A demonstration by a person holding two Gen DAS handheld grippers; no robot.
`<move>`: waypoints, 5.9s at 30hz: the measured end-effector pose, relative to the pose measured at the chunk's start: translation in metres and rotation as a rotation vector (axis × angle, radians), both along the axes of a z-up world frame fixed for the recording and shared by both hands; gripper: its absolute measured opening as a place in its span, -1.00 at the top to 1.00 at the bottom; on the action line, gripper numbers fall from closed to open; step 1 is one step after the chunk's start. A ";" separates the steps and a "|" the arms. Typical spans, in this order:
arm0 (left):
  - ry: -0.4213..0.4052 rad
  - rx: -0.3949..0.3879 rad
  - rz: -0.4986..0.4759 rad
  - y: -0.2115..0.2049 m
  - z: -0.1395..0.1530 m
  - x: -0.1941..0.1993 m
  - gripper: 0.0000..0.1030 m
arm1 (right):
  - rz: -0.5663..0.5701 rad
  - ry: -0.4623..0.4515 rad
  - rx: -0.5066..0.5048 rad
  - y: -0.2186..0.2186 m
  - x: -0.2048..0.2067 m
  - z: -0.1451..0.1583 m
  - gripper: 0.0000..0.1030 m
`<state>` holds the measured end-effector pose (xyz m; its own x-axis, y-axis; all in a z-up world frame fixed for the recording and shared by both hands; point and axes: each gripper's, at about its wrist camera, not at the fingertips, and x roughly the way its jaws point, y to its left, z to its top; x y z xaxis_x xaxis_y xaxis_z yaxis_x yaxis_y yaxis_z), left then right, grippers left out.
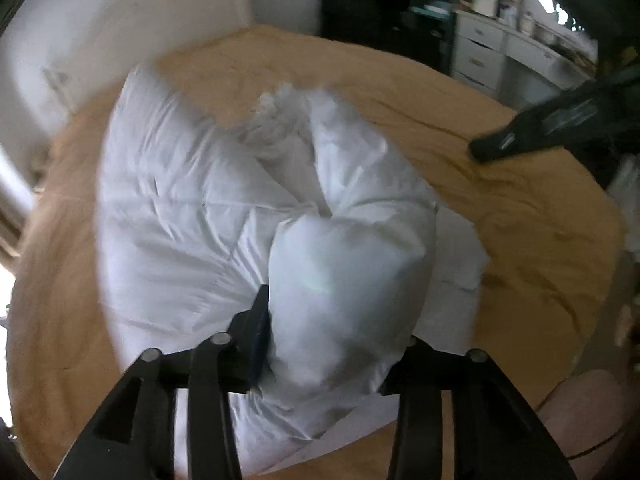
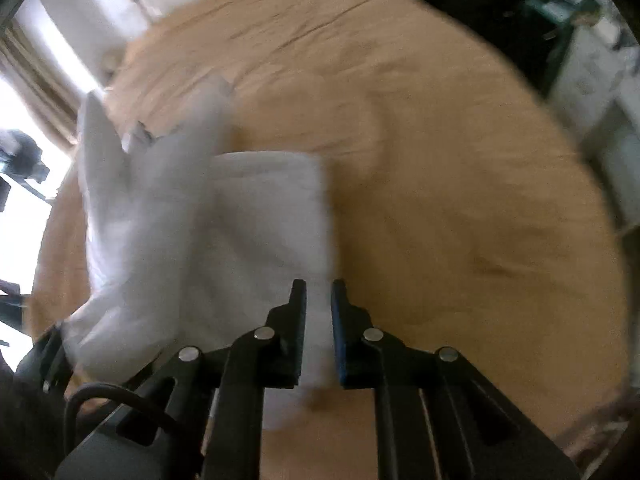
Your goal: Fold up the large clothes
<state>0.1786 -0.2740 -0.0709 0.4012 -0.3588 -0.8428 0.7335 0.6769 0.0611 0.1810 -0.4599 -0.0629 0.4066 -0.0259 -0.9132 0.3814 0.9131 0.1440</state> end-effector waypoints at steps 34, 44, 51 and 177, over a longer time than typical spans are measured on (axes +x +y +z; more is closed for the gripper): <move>0.414 -0.452 -0.059 0.180 0.033 0.071 -0.47 | 0.014 0.159 0.241 0.036 -0.003 -0.106 -0.01; 0.256 -0.123 0.002 0.059 -0.012 0.173 -0.53 | -0.020 0.093 0.275 0.031 -0.027 -0.124 -0.02; 0.222 -0.095 0.023 0.025 -0.040 0.174 -0.71 | -0.051 0.097 0.282 0.023 -0.036 -0.110 -0.01; 0.666 -0.423 0.643 0.258 -0.107 0.399 -0.65 | 0.013 -0.013 0.386 0.177 0.065 -0.100 0.09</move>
